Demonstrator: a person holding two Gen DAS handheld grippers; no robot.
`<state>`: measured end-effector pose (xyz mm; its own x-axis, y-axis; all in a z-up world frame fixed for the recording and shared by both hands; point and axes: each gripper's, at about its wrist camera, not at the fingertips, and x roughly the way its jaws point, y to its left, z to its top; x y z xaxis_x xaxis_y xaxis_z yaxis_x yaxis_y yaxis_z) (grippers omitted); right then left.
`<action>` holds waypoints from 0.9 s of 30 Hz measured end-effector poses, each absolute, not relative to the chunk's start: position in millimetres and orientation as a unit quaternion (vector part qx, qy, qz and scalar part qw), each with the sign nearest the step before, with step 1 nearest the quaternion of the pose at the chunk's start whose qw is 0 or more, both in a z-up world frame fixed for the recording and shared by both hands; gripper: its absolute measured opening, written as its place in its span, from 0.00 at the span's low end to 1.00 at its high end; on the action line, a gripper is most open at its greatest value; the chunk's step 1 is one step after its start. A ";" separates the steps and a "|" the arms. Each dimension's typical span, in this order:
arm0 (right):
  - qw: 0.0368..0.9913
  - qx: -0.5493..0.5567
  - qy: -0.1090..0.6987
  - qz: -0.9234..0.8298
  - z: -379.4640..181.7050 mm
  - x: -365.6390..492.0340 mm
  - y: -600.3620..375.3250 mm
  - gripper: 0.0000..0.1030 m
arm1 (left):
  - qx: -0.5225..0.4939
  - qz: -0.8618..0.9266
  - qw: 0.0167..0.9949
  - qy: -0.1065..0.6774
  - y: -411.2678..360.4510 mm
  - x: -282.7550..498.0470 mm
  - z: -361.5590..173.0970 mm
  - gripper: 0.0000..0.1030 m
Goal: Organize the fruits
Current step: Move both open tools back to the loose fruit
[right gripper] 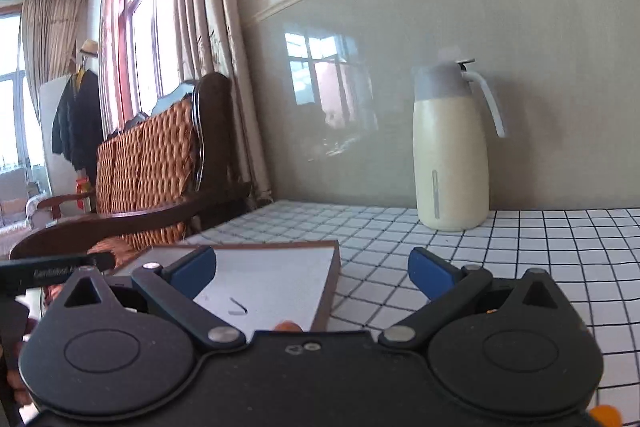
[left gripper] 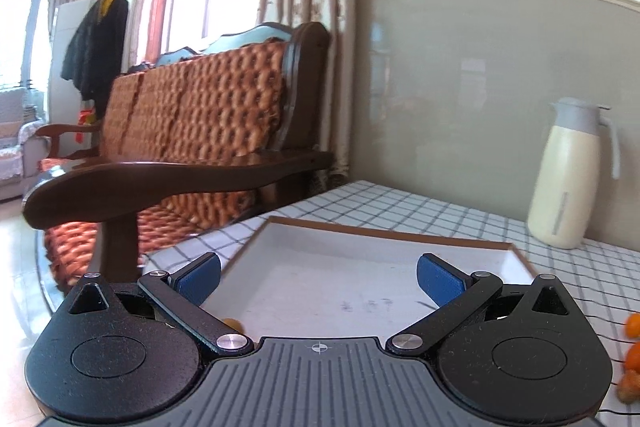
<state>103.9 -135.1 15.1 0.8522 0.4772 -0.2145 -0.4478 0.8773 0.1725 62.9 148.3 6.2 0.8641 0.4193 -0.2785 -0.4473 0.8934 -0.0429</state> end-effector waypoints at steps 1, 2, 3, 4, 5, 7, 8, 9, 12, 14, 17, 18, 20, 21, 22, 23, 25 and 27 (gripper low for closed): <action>0.959 0.056 0.131 0.243 14.4 102.4 -137.7 0.94 | -0.054 0.218 0.965 0.133 144.1 63.2 6.1 1.00; 0.959 0.056 0.134 0.242 13.8 100.7 -140.8 0.94 | -0.055 0.210 0.967 0.134 139.8 64.0 6.4 1.00; 0.959 0.056 0.135 0.241 13.1 98.8 -144.2 0.94 | -0.054 0.201 0.969 0.134 134.3 65.4 6.8 1.00; 0.960 0.056 0.137 0.239 12.7 96.9 -148.9 0.94 | -0.053 0.194 0.970 0.135 129.6 66.8 6.8 1.00; 0.961 0.055 0.139 0.234 12.7 95.9 -153.2 0.94 | -0.049 0.186 0.972 0.135 123.1 69.0 7.2 1.00; 0.962 0.053 0.146 0.224 12.3 94.4 -164.2 0.94 | -0.044 0.172 0.975 0.136 111.9 71.5 7.4 1.00; 0.963 0.051 0.150 0.218 11.9 93.7 -169.1 0.94 | -0.042 0.162 0.977 0.135 105.1 72.1 7.4 1.00; 0.965 0.049 0.151 0.207 12.0 92.1 -175.2 0.94 | -0.037 0.153 0.978 0.134 97.7 73.1 7.5 1.00; 0.973 0.041 0.152 0.170 11.0 85.3 -191.6 0.94 | -0.024 0.127 0.982 0.135 76.4 75.3 6.6 1.00; 0.975 0.038 0.160 0.149 8.8 83.3 -203.3 0.94 | -0.017 0.108 0.984 0.138 62.9 77.2 5.4 1.00; 0.977 0.044 0.172 0.118 4.2 80.9 -219.9 0.94 | -0.003 0.076 0.987 0.144 40.7 77.1 1.7 1.00; 0.977 0.049 0.174 0.110 2.4 80.3 -224.9 0.94 | 0.003 0.066 0.987 0.145 32.6 76.7 0.7 1.00; 0.978 0.056 0.176 0.094 -0.1 78.0 -234.4 0.94 | 0.011 0.049 0.988 0.146 20.1 75.5 -1.3 1.00; 0.979 0.058 0.177 0.086 -1.0 76.8 -238.4 0.94 | 0.015 0.039 0.988 0.148 12.9 74.7 -2.7 1.00; 0.979 0.058 0.178 0.080 -2.2 76.5 -241.2 0.94 | 0.018 0.032 0.988 0.149 7.2 74.6 -4.1 1.00; 0.979 0.059 0.179 0.075 -3.1 75.5 -244.5 0.94 | 0.020 0.025 0.988 0.151 1.0 73.0 -5.9 1.00; 0.979 0.060 0.183 0.066 -4.6 75.0 -249.8 0.94 | 0.023 0.009 0.987 0.158 -11.5 70.8 -10.0 1.00; 0.979 0.063 0.186 0.061 -6.1 74.8 -252.6 0.93 | 0.029 -0.004 0.987 0.159 -22.9 67.9 -13.4 1.00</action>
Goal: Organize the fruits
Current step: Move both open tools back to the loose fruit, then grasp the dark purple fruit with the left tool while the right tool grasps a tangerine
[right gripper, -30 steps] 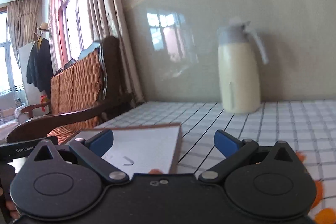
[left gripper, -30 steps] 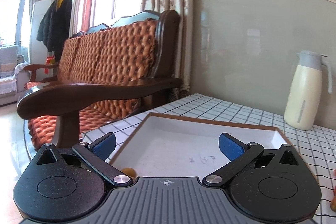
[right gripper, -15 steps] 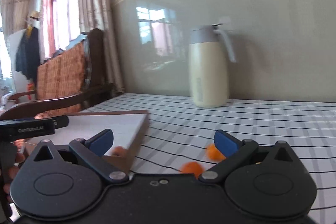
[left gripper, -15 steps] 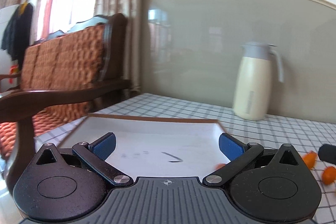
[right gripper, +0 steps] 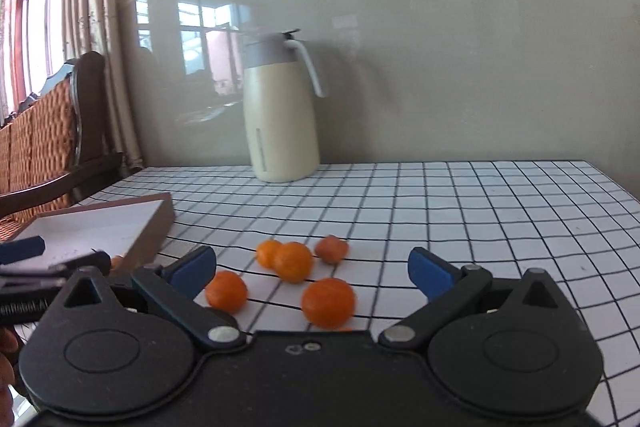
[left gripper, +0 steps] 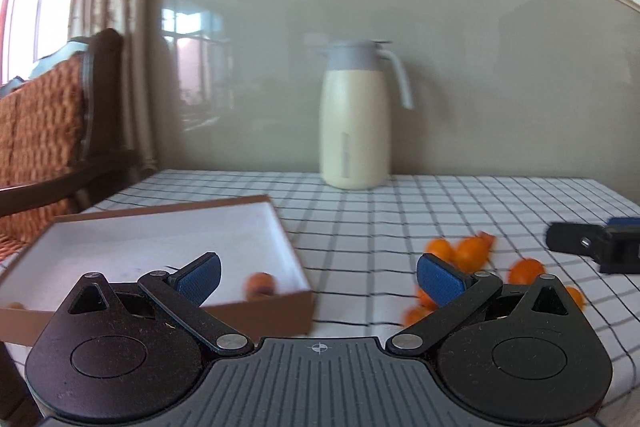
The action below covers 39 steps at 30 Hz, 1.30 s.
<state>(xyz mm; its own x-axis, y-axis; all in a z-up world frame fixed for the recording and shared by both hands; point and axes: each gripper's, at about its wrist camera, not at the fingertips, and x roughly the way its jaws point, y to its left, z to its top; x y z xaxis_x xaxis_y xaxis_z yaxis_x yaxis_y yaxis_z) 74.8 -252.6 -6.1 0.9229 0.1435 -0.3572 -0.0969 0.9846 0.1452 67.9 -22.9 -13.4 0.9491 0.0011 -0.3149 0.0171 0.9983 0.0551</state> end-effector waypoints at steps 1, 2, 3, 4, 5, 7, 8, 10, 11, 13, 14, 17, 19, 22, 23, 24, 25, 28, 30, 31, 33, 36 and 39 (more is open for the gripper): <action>0.978 0.062 0.188 0.058 -7.4 74.3 -254.5 0.92 | 0.034 -0.009 0.987 0.160 -28.4 66.3 -15.1 1.00; 0.978 0.061 0.190 0.055 -8.3 73.6 -256.1 0.90 | 0.039 -0.014 0.986 0.160 -33.2 65.4 -16.6 1.00; 0.978 0.060 0.193 0.055 -8.8 72.5 -257.7 0.88 | 0.042 -0.020 0.986 0.162 -38.0 64.4 -18.1 1.00; 0.977 0.061 0.196 0.055 -9.5 72.4 -259.0 0.88 | 0.043 -0.026 0.985 0.163 -41.6 63.9 -19.4 1.00; 0.977 0.061 0.198 0.054 -10.3 71.7 -260.2 0.88 | 0.045 -0.031 0.985 0.165 -45.2 63.9 -20.5 1.00; 0.977 0.062 0.198 0.053 -11.1 69.4 -263.2 0.88 | 0.047 -0.038 0.984 0.168 -51.9 63.2 -22.7 1.00; 0.977 0.062 0.198 0.052 -11.4 68.7 -264.3 0.88 | 0.048 -0.042 0.984 0.169 -55.7 62.3 -24.0 1.00; 0.977 0.064 0.198 0.050 -11.3 67.2 -267.1 0.88 | 0.051 -0.046 0.983 0.170 -62.1 60.7 -25.7 0.84; 0.977 0.065 0.198 0.049 -11.4 66.7 -268.4 0.88 | 0.053 -0.049 0.982 0.175 -65.9 59.8 -27.6 0.78; 0.977 0.068 0.198 0.047 -11.5 65.6 -271.4 0.88 | 0.051 -0.058 0.979 0.191 -70.6 63.1 -30.5 0.75; 0.976 0.069 0.199 0.046 -11.9 66.2 -272.8 0.88 | 0.049 -0.059 0.978 0.194 -72.9 63.3 -32.3 0.75; 0.976 0.073 0.202 0.045 -13.3 65.1 -276.4 0.87 | 0.052 -0.068 0.977 0.196 -78.8 65.5 -34.5 0.75; 0.975 0.073 0.206 0.044 -14.8 65.1 -277.4 0.85 | 0.053 -0.075 0.976 0.196 -82.8 65.3 -35.1 0.69; 0.974 0.071 0.213 0.044 -16.6 65.1 -278.4 0.78 | 0.055 -0.084 0.973 0.208 -89.0 68.0 -38.0 0.60; 0.973 0.071 0.213 0.044 -16.9 65.0 -278.8 0.77 | 0.056 -0.085 0.972 0.210 -91.0 68.7 -39.2 0.60; 0.973 0.071 0.213 0.043 -17.0 64.6 -279.1 0.77 | 0.057 -0.086 0.972 0.210 -93.0 69.1 -40.4 0.60; 0.973 0.071 0.214 0.043 -17.3 64.3 -279.7 0.77 | 0.059 -0.087 0.972 0.210 -95.4 69.3 -41.3 0.60; 0.973 0.071 0.214 0.042 -17.8 62.8 -281.0 0.77 | 0.060 -0.090 0.971 0.213 -99.9 72.5 -43.0 0.60; 0.973 0.073 0.214 0.041 -18.1 62.0 -282.3 0.77 | 0.059 -0.091 0.970 0.219 -102.5 75.7 -44.8 0.55; 0.973 0.075 0.214 0.040 -18.3 62.0 -283.4 0.77 | 0.057 -0.093 0.969 0.223 -103.7 76.9 -46.2 0.52; 0.973 0.077 0.215 0.039 -18.4 62.3 -284.7 0.77 | 0.057 -0.092 0.969 0.221 -106.8 77.3 -47.5 0.50; 0.972 0.078 0.216 0.038 -19.4 62.2 -286.7 0.77 | 0.057 -0.096 0.969 0.221 -111.3 78.1 -47.8 0.49; 0.972 0.077 0.218 0.035 -20.7 61.6 -288.6 0.77 | 0.055 -0.103 0.967 0.229 -117.5 79.4 -50.3 0.48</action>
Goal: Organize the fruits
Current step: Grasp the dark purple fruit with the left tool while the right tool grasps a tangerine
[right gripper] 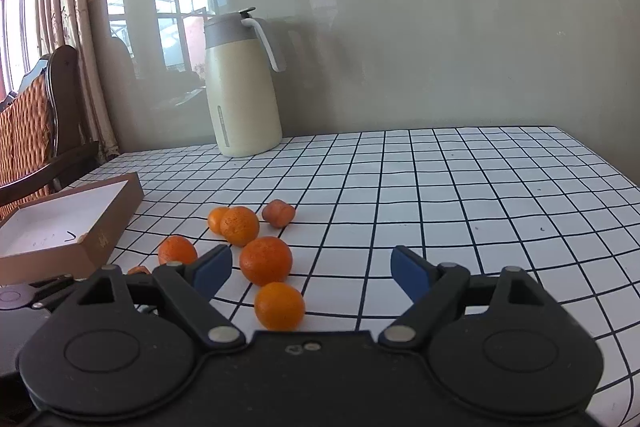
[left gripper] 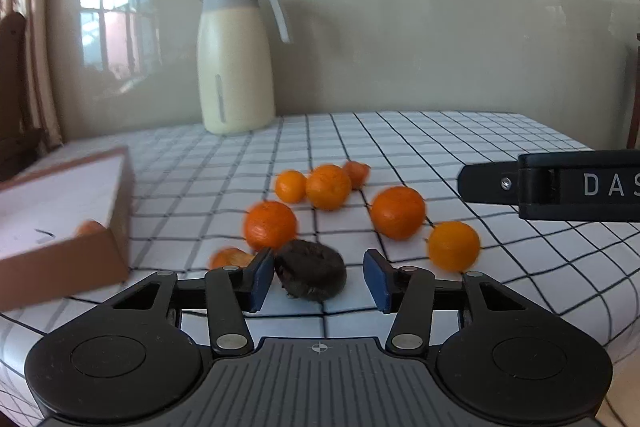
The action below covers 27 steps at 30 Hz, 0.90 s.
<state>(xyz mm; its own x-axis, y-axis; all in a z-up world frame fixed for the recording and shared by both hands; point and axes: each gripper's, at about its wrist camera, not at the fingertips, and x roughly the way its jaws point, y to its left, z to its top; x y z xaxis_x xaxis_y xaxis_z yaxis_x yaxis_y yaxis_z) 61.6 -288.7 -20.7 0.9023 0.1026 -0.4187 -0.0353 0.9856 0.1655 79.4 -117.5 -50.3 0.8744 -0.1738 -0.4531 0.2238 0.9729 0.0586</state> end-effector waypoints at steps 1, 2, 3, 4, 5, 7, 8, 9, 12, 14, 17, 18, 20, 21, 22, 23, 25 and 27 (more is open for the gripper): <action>0.972 0.077 0.218 0.035 -21.0 61.5 -289.6 0.77 | 0.057 -0.103 0.967 0.226 -119.9 78.7 -51.0 0.48; 0.972 0.078 0.219 0.034 -21.2 61.4 -290.6 0.77 | 0.060 -0.103 0.967 0.226 -122.0 79.5 -51.7 0.48; 0.972 0.079 0.219 0.033 -21.4 61.4 -291.4 0.77 | 0.056 -0.102 0.966 0.230 -122.4 81.7 -52.6 0.48; 0.972 0.080 0.219 0.032 -21.7 61.5 -292.3 0.77 | 0.050 -0.100 0.966 0.235 -122.1 84.7 -53.4 0.48; 0.972 0.080 0.220 0.031 -22.1 61.6 -292.8 0.77 | 0.043 -0.097 0.964 0.243 -121.4 88.1 -54.7 0.48; 0.971 0.080 0.222 0.031 -23.1 61.9 -293.4 0.77 | 0.031 -0.092 0.962 0.255 -119.5 94.0 -57.7 0.41; 0.971 0.080 0.223 0.031 -23.6 62.7 -293.4 0.77 | 0.029 -0.091 0.962 0.255 -119.6 95.2 -58.0 0.40; 0.971 0.080 0.225 0.032 -24.0 63.5 -293.2 0.77 | 0.025 -0.093 0.962 0.255 -119.5 96.1 -58.1 0.40; 0.969 0.080 0.230 0.035 -25.4 66.2 -291.2 0.74 | 0.026 -0.093 0.963 0.251 -119.7 95.7 -59.8 0.40; 0.968 0.079 0.234 0.038 -27.1 68.8 -288.9 0.70 | 0.027 -0.092 0.964 0.247 -119.2 94.7 -60.5 0.40; 0.965 0.077 0.245 0.047 -30.4 73.4 -284.3 0.56 | 0.026 -0.082 0.966 0.244 -114.8 94.0 -60.5 0.39; 0.964 0.075 0.250 0.049 -31.8 75.1 -282.0 0.52 | 0.027 -0.082 0.966 0.245 -113.1 94.2 -60.4 0.39; 0.962 0.070 0.257 0.053 -34.6 77.7 -277.5 0.50 | 0.031 -0.081 0.966 0.245 -110.9 92.9 -60.0 0.39; 0.962 0.067 0.260 0.054 -35.7 79.2 -275.7 0.49 | 0.036 -0.081 0.966 0.245 -110.1 92.1 -60.2 0.39; 0.961 0.063 0.262 0.054 -37.0 80.4 -273.6 0.49 | 0.039 -0.081 0.965 0.245 -109.4 91.8 -60.4 0.39; 0.961 0.061 0.265 0.054 -38.3 81.8 -271.8 0.48 | 0.041 -0.081 0.966 0.244 -108.5 91.4 -60.6 0.39; 0.959 0.061 0.271 0.057 -40.9 85.3 -269.0 0.40 | 0.043 -0.082 0.966 0.243 -107.2 91.0 -60.4 0.39; 0.956 0.063 0.279 0.060 -43.6 89.2 -267.1 0.32 | 0.043 -0.082 0.965 0.244 -105.7 91.3 -60.3 0.39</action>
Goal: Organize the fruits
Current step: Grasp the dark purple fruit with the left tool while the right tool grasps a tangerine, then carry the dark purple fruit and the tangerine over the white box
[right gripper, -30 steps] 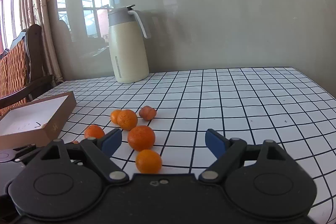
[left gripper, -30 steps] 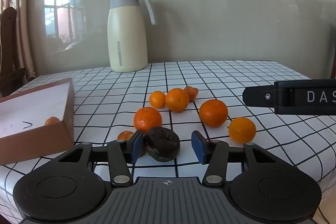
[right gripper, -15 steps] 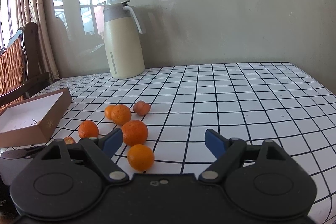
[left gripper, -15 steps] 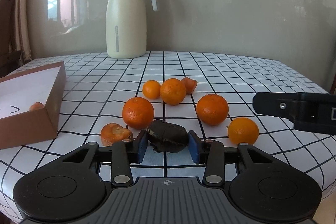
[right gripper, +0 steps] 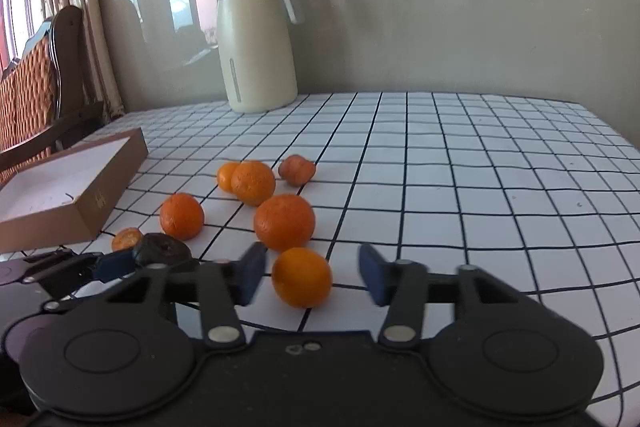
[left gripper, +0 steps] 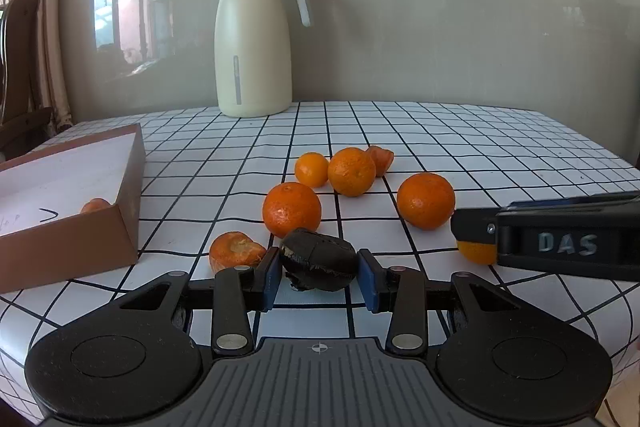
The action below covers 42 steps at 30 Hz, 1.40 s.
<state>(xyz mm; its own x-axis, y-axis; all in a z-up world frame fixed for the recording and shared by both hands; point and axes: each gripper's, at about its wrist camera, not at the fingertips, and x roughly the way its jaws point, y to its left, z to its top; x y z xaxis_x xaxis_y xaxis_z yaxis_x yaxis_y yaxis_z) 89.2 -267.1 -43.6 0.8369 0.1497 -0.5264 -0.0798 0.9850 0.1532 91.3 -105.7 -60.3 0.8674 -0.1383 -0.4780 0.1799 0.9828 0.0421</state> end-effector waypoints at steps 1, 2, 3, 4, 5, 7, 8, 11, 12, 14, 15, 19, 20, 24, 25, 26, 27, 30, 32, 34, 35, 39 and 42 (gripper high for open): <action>0.955 0.063 0.283 0.063 -44.7 90.9 -265.9 0.31 | 0.043 -0.083 0.965 0.244 -105.4 91.6 -60.4 0.39; 0.954 0.061 0.287 0.064 -45.8 91.3 -264.3 0.30 | 0.043 -0.083 0.965 0.244 -105.6 91.7 -60.2 0.39; 0.953 0.057 0.291 0.064 -46.8 91.5 -262.9 0.29 | 0.043 -0.083 0.965 0.245 -105.7 91.9 -60.1 0.39; 0.952 0.054 0.294 0.065 -48.1 91.4 -261.8 0.29 | 0.043 -0.083 0.965 0.245 -106.0 92.1 -60.0 0.39; 0.952 0.051 0.293 0.064 -48.9 90.4 -261.1 0.28 | 0.043 -0.083 0.965 0.245 -106.3 91.9 -60.1 0.39; 0.953 0.047 0.291 0.065 -48.8 88.8 -261.9 0.24 | 0.042 -0.082 0.965 0.245 -106.6 92.5 -60.3 0.39; 0.953 0.048 0.291 0.065 -49.0 88.2 -262.6 0.24 | 0.041 -0.081 0.965 0.244 -106.7 92.4 -60.6 0.39; 0.954 0.044 0.290 0.064 -49.2 86.9 -262.9 0.24 | 0.041 -0.081 0.966 0.243 -107.7 92.3 -61.0 0.39; 0.954 0.046 0.290 0.064 -49.0 87.1 -263.2 0.24 | 0.040 -0.080 0.966 0.242 -108.0 92.2 -61.1 0.39; 0.955 0.049 0.285 0.063 -46.7 85.6 -264.3 0.24 | 0.040 -0.080 0.966 0.242 -108.6 91.8 -61.2 0.39; 0.956 0.052 0.282 0.064 -45.3 85.6 -264.6 0.24 | 0.038 -0.082 0.966 0.242 -108.6 91.6 -61.0 0.39; 0.956 0.063 0.279 0.066 -40.6 83.9 -267.0 0.24 | 0.041 -0.089 0.967 0.237 -109.0 87.4 -57.7 0.39; 0.956 0.063 0.278 0.067 -40.0 83.7 -266.9 0.24 | 0.042 -0.090 0.967 0.237 -108.7 85.9 -56.8 0.39; 0.957 0.062 0.272 0.073 -35.3 79.9 -264.7 0.24 | 0.036 -0.094 0.966 0.238 -104.7 81.3 -51.5 0.39; 0.958 0.063 0.270 0.075 -33.8 78.8 -263.7 0.24 | 0.035 -0.094 0.966 0.237 -102.9 79.7 -49.7 0.39; 0.958 0.064 0.268 0.079 -32.1 77.6 -262.7 0.24 | 0.034 -0.094 0.967 0.234 -100.6 77.7 -47.5 0.39; 0.959 0.065 0.265 0.082 -30.1 75.7 -261.2 0.24 | 0.033 -0.095 0.968 0.232 -97.6 74.6 -44.8 0.39; 0.961 0.064 0.251 0.097 -23.7 71.0 -255.3 0.24 | 0.033 -0.093 0.970 0.223 -87.9 66.5 -37.7 0.39; 0.961 0.063 0.245 0.107 -20.6 70.3 -250.2 0.24 | 0.031 -0.090 0.971 0.219 -79.4 62.1 -34.0 0.39; 0.961 0.062 0.242 0.116 -19.3 71.0 -243.6 0.24 | 0.027 -0.084 0.972 0.217 -69.8 58.7 -30.9 0.39; 0.961 0.061 0.242 0.120 -18.9 71.9 -240.4 0.24 | 0.026 -0.082 0.973 0.216 -65.7 58.1 -29.4 0.39; 0.960 0.056 0.237 0.139 -17.2 76.1 -225.0 0.24 | 0.021 -0.066 0.975 0.211 -46.4 54.0 -24.7 0.39; 0.957 0.054 0.236 0.157 -16.5 80.4 -212.7 0.24 | 0.015 -0.053 0.976 0.212 -32.2 53.0 -23.8 0.39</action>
<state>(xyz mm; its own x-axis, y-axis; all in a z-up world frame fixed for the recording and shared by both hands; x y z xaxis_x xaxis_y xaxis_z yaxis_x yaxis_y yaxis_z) 80.4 -212.7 -16.5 0.8393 0.3250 -0.4358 -0.2744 0.9453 0.1766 53.0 -32.2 -23.8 0.9046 -0.0978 -0.4148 0.1106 0.9938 0.0070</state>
